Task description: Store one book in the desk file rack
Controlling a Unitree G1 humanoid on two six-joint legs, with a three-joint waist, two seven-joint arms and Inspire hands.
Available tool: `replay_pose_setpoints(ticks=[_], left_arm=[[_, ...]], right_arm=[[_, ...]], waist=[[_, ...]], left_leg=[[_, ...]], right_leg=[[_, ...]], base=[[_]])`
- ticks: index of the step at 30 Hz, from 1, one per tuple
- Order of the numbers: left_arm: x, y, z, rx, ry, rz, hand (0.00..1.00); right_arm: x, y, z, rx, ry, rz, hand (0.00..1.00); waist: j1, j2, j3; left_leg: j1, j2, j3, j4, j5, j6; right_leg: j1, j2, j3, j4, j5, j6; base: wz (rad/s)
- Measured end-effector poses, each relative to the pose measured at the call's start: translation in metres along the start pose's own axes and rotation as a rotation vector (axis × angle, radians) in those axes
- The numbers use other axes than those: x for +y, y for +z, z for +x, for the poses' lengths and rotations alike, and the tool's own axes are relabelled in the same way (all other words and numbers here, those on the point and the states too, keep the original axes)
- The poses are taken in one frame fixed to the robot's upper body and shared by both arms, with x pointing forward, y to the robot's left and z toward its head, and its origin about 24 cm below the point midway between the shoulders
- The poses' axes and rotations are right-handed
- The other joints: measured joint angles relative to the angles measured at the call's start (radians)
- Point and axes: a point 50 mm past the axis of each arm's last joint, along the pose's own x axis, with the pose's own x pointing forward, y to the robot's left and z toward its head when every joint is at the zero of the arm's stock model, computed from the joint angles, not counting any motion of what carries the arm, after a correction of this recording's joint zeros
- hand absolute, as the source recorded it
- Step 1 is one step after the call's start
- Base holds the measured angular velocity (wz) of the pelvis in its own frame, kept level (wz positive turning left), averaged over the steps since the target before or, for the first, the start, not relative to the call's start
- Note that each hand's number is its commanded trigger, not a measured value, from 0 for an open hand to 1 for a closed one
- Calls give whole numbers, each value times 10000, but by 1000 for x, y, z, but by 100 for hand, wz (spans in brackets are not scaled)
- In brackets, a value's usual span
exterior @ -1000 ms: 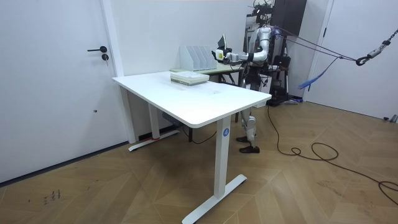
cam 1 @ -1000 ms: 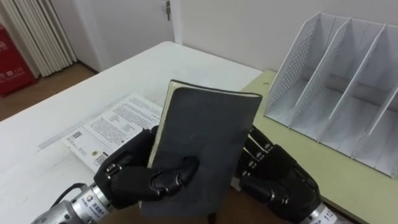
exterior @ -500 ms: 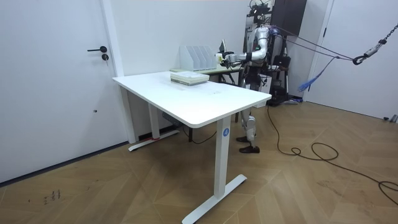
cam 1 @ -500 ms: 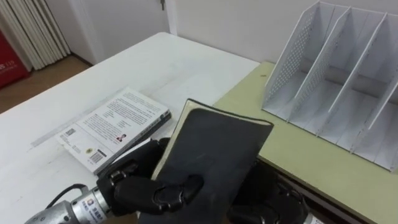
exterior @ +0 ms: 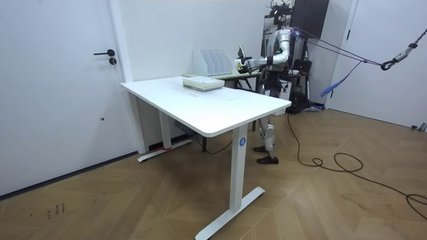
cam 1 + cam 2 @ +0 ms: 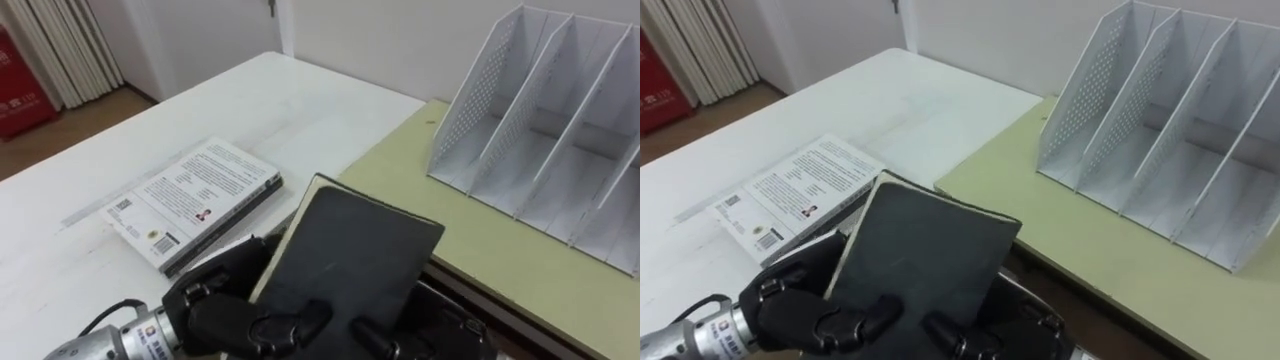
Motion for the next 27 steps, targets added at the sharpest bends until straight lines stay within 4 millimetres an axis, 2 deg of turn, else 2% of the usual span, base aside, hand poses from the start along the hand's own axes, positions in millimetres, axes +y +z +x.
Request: replay_pose_setpoints(ticks=[8, 9, 10, 11, 12, 24, 27], left_arm=[[0, -2, 0, 27, -63, -154, 100], [0, -3, 0, 19, -71, -203, 82], [0, -3, 0, 23, -67, -217, 82], [0, -3, 0, 28, -73, -218, 52], [0, -3, 0, 32, -75, -220, 0], [7, -8, -5, 204, 457, -233, 0], [14, -20, -11, 703, 900, -387, 0]], right_arm=[[1, 1, 1, -120, 93, -205, 100], [1, 1, 1, -111, 92, -200, 100], [1, 1, 1, -108, 90, -197, 100], [1, 0, 1, -102, 92, -195, 100], [1, 0, 1, -103, 89, -190, 100], [1, -7, -4, 384, -76, -177, 100], [-1, -7, -4, 691, -261, -470, 100]], waist=[[-6, -51, -1], [-5, -57, -3], [-5, -70, -3], [-12, -78, -7], [-13, -80, -8], [-14, -163, -8], [-10, -189, 1]], left_leg=[[-38, -1, -14, 22, 0, 0], [-47, -1, -14, 24, 0, 0], [-70, -1, -14, 32, 0, 0], [-99, -1, -14, 40, 0, 0], [-113, -1, -14, 49, 0, 0], [99, 4, 24, -13, 0, -1], [282, 4, 63, -110, 1, 0]], right_leg=[[-25, -5, -7, 12, 1, -1], [-31, -5, -7, 12, 1, -2], [-51, -5, -7, 13, 1, -2], [-74, -7, -15, 13, 1, -2], [-79, -9, -20, 13, 1, -2], [58, -2, 10, 65, -8, -7], [273, 1, 6, 6, -12, -6]], base=[[0], [0], [0], [0], [0], [-1], [0]])
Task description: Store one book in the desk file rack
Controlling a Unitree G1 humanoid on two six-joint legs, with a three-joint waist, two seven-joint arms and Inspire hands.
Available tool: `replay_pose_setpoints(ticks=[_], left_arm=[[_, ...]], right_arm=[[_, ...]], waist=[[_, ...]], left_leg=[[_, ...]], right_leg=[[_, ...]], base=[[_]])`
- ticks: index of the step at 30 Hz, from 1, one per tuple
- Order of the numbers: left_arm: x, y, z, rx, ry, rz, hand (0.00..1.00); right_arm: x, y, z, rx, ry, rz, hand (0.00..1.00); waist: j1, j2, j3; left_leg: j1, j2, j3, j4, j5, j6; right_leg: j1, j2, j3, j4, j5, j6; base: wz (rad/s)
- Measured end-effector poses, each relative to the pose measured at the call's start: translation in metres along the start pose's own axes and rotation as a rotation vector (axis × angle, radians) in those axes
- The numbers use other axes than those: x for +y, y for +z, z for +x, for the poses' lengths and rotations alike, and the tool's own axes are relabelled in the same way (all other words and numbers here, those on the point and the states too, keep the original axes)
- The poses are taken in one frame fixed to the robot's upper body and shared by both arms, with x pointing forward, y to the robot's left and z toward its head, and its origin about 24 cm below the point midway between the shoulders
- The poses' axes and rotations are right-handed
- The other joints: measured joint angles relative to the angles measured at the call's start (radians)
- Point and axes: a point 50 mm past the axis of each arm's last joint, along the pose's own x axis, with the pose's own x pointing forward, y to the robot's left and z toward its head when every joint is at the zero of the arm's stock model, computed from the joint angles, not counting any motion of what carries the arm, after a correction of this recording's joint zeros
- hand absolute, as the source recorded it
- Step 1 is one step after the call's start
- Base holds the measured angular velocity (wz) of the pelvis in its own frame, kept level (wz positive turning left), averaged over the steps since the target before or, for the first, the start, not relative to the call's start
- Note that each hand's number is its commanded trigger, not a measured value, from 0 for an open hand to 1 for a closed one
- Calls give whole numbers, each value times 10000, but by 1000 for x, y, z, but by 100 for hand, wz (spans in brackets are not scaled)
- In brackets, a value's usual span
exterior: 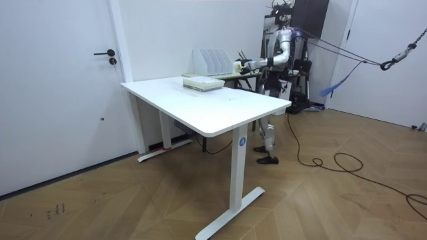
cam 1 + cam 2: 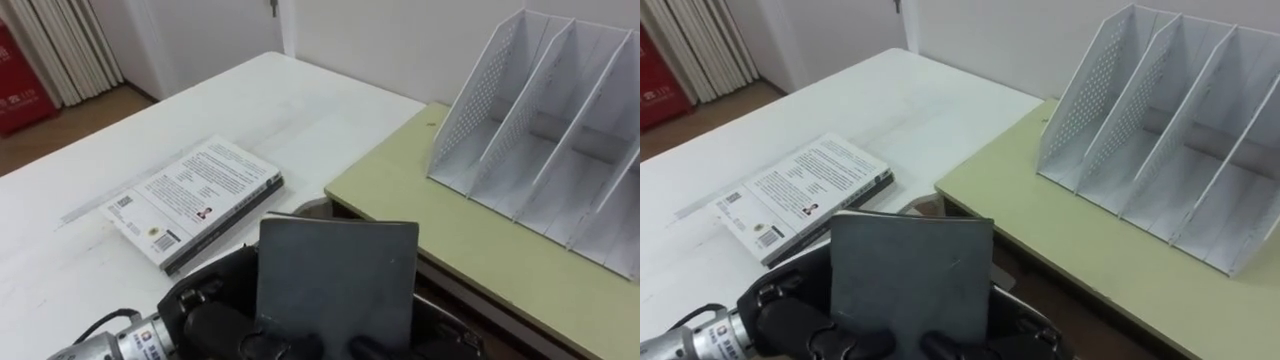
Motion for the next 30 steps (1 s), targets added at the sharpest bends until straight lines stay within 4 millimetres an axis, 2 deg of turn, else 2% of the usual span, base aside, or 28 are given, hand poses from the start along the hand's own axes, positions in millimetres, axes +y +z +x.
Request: replay_pose_setpoints(ticks=[4, 15, 18, 23, 26, 30], left_arm=[[6, -12, -1, 516, 651, -9, 0], [21, -56, -14, 2255, 2496, -431, 0], [22, -81, -22, 3151, 3195, -840, 0], [22, -121, -44, 5086, 4299, -1069, 0], [13, -141, -49, 5819, 4641, -1273, 0], [4, -164, -57, 6674, 5091, -1501, 0]], right_arm=[[-2, 0, 0, 28, -337, 39, 100], [-14, 17, -8, -377, -1688, -514, 100], [-16, 31, -5, -722, -2003, -829, 100], [-12, 67, -6, -2249, -2480, -1680, 100], [-14, 74, -3, -2591, -3117, -2104, 100], [-17, 78, -6, -2368, -4338, -2832, 100]], waist=[[7, -114, 22], [-68, -144, 1], [-288, -154, -2], [-577, -237, -33], [-742, -359, -81], [-782, -420, -66]], left_leg=[[74, 2, 3, -91, 0, 1], [106, -7, 77, -126, 5, 0], [209, -7, 103, -143, 5, 1], [274, -7, 46, -172, 6, 1], [316, 1, 69, -174, 5, 0], [356, -4, 73, -195, 5, 0]], right_leg=[[85, 9, -3, -65, -1, 4], [29, 8, 3, -98, -5, 7], [112, 10, 23, -100, -4, 7], [276, 24, -5, -250, 2, 14], [298, 40, 6, -269, 7, 19], [317, 33, 7, -263, 6, 20]], base=[[0], [0], [-1], [2], [0], [0]])
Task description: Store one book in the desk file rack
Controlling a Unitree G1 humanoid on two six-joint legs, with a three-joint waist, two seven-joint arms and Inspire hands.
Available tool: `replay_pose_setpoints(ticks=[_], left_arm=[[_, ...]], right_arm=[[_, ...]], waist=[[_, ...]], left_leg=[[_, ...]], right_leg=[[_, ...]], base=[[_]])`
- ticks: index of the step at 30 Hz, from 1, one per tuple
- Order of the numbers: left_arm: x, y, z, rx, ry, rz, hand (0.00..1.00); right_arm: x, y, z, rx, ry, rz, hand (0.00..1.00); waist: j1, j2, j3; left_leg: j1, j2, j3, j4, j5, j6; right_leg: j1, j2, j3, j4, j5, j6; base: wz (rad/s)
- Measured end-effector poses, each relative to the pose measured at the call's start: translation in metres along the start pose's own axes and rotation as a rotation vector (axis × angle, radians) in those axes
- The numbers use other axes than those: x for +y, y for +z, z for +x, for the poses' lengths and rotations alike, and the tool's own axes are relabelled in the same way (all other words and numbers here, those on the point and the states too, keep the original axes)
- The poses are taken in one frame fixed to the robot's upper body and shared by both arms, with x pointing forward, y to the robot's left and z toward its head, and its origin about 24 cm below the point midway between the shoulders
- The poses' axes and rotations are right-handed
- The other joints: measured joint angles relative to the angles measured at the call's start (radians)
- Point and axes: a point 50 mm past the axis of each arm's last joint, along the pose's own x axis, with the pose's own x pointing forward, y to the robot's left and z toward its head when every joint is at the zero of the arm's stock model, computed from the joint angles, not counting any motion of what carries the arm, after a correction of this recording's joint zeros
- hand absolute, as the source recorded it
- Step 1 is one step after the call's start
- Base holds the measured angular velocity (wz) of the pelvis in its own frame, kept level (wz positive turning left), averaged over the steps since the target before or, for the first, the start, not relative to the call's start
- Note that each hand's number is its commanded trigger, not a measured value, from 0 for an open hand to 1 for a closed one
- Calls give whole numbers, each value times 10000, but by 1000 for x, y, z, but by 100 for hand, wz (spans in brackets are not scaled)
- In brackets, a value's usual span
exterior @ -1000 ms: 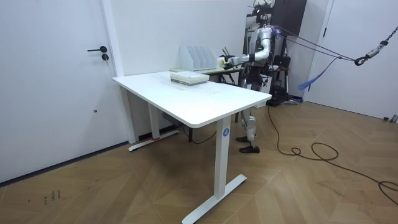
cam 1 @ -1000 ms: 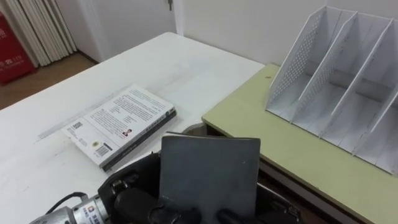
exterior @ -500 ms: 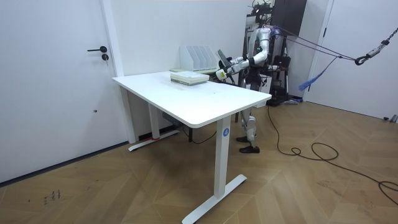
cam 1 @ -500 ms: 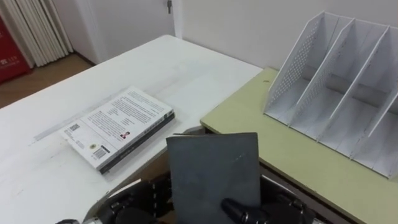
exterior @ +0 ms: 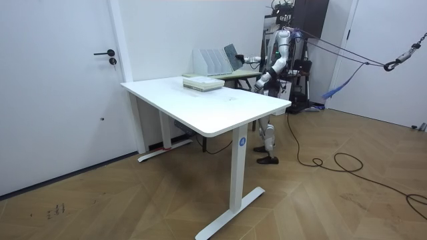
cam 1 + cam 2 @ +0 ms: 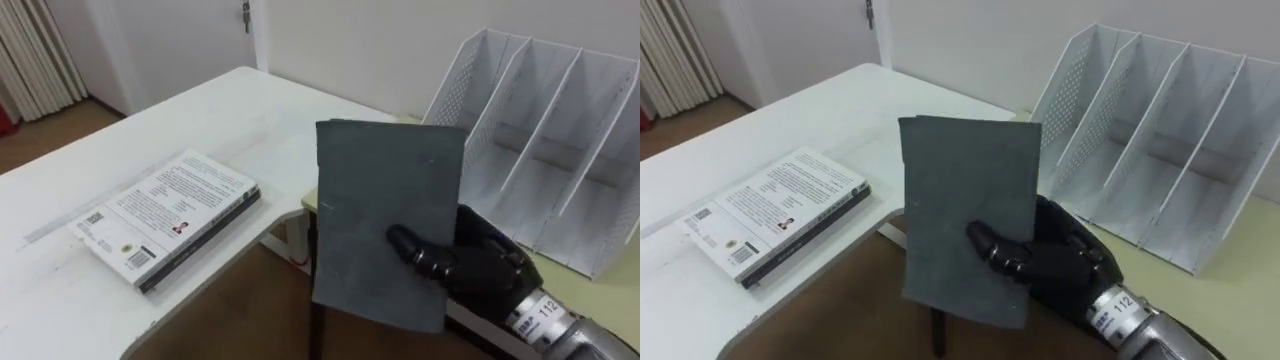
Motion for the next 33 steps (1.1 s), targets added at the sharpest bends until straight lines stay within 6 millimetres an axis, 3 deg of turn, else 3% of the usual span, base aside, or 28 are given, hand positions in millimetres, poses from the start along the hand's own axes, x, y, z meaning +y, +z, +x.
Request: replay_pose_setpoints(ticks=[5, 11, 19, 28, 33], left_arm=[[-6, -30, 3, 644, 434, -711, 0], [-15, -58, 5, 1319, 801, -1589, 0], [-15, -70, 1, 1393, 1319, -2133, 0], [-17, -81, -3, 1574, 1578, -2667, 0], [-18, -85, -4, 1630, 1724, -2922, 0]], right_arm=[[-19, 25, 0, -403, -2518, -2278, 100], [-16, 61, 10, -1836, -4455, -4214, 100], [-25, 104, 13, -4026, -7231, -4097, 100], [-38, 133, 14, -5425, -9872, -3646, 100], [-42, 160, 5, -6702, -11855, -3942, 100]], waist=[[26, 30, 11], [57, -61, 31], [162, -125, 8], [228, -69, -26], [215, -61, -70]], left_leg=[[12, -3, 70, -42, 1, 1], [-16, 6, 176, -69, 5, -7], [-57, 27, 230, -72, 5, -9], [-119, -10, 173, -68, 5, -9], [-285, -60, -15, -59, 10, -13]], right_leg=[[-49, 7, 75, 4, -1, 2], [-224, 80, 271, 7, -31, -12], [-164, 69, 152, -42, -1, -12], [-208, 118, 81, -171, 3, -7], [-301, 117, -75, -147, 3, -9]], base=[[-4], [-7], [0], [1], [9]])
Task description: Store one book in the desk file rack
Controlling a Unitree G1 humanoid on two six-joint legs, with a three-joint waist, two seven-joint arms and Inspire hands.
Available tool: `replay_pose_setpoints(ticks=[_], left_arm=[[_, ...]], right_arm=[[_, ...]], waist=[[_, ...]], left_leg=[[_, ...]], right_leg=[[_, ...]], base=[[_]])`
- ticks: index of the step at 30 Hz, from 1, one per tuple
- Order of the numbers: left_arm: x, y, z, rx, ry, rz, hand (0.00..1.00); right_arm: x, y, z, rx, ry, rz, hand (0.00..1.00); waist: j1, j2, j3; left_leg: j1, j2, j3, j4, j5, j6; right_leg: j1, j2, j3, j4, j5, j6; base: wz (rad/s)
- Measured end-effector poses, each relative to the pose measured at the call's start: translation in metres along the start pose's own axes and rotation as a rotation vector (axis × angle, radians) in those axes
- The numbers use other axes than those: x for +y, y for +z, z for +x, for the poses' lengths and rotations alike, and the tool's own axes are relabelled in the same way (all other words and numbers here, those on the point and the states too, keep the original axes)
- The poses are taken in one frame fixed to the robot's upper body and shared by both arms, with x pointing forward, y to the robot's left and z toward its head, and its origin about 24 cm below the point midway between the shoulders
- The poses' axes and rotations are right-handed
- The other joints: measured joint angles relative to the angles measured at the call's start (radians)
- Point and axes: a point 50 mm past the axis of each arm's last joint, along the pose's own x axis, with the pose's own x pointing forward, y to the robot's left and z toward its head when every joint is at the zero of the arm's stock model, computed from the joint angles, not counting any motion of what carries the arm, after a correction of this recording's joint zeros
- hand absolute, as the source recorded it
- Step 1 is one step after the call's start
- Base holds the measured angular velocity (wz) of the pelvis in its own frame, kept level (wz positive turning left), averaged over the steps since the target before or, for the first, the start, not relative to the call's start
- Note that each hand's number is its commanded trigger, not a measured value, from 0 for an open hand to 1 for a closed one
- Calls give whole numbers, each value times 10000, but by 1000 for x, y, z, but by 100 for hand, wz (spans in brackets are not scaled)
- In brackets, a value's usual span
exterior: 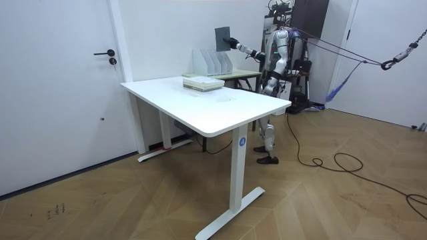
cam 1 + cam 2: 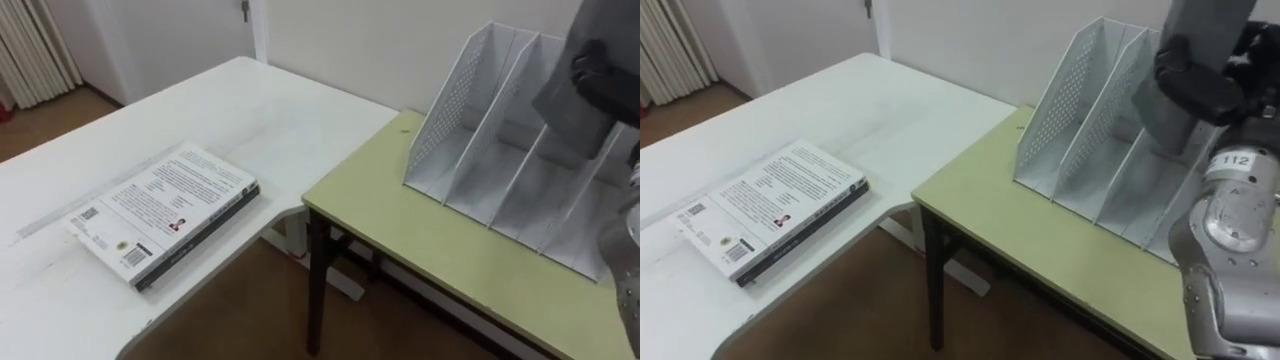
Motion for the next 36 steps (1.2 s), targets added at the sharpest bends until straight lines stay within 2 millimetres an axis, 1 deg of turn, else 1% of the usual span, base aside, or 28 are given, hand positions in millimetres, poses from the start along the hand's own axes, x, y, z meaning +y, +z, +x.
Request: replay_pose_setpoints(ticks=[1, 2, 3, 4, 6, 10, 14, 16, 19, 23, 30, 34, 36], left_arm=[[0, -1, 0, -24, 91, -174, 0], [0, -2, 0, -6, 124, -227, 0], [0, -2, 0, -17, 170, -318, 0], [0, -3, 0, -4, 253, -404, 0], [1, -3, 0, 5, 355, -518, 0], [2, -3, 0, 17, 392, -663, 0], [2, -4, 0, 42, 389, -704, 0], [3, -3, 0, 72, 383, -710, 0], [4, -2, 0, 110, 395, -698, 0], [4, -1, 0, 90, 403, -683, 0], [4, 0, 0, 78, 416, -684, 0], [6, 0, -1, 30, 411, -664, 0], [7, 0, -1, 15, 407, -723, 0]], right_arm=[[-1, 6, 5, -274, -482, -40, 100], [-1, 8, 8, -387, -669, -128, 100], [0, 11, 15, -597, -1053, -395, 100], [0, 12, 19, -621, -1354, -491, 100], [-1, 10, 24, -532, -1661, -673, 100], [-3, -2, 25, -231, -1950, -1249, 100], [-6, -10, 25, 133, -2172, -1541, 100], [-7, -10, 25, 132, -2297, -1549, 100], [-9, -17, 27, 385, -2458, -1766, 100], [-10, -27, 29, 778, -2518, -2065, 100], [-10, -28, 30, 820, -2194, -2143, 100], [-13, -24, 34, 615, -2120, -2298, 100], [-13, -22, 35, 487, -2052, -2421, 100]], waist=[[24, -3, 2], [46, -7, 1], [60, -23, 2], [60, -49, -7], [64, -88, 8], [74, -132, 27], [128, -158, 35], [154, -173, 24], [224, -223, -12], [315, -229, -16], [328, -250, -8], [323, -320, 19], [352, -356, 14]], left_leg=[[-2, 4, 0, -11, 1, -2], [-3, 6, -10, -13, 2, -3], [-5, 16, -31, -17, 2, -3], [-5, 26, -34, -17, 2, -4], [-1, 48, -35, -15, 4, -7], [-11, 60, -40, -9, 17, -28], [-39, 45, -3, 36, 26, -24], [-71, 16, -7, 67, 28, -23], [-68, 17, -29, 70, 31, -25], [-72, 12, -42, 63, 31, -25], [-123, 6, -109, 48, 31, -25], [-178, -31, -253, 50, 54, -21], [-176, -35, -256, 53, 59, -22]], right_leg=[[-19, -1, -32, 28, 2, -4], [-31, -2, -57, 50, 2, -4], [-40, -12, -217, 73, 3, -6], [-21, -12, -273, 81, 6, -10], [1, -13, -340, 128, 9, -16], [-16, -50, -486, 135, 22, -38], [-28, -131, -497, 130, 25, -41], [-45, -121, -511, 128, 25, -41], [-46, -91, -569, 123, 25, -41], [-53, -98, -596, 114, 25, -41], [-69, -97, -635, 128, 24, -41], [-78, -140, -762, 129, 22, -38], [-77, -139, -760, 129, 21, -38]], base=[[0], [0], [0], [0], [0], [0], [0], [0], [1], [0], [1], [7], [2]])
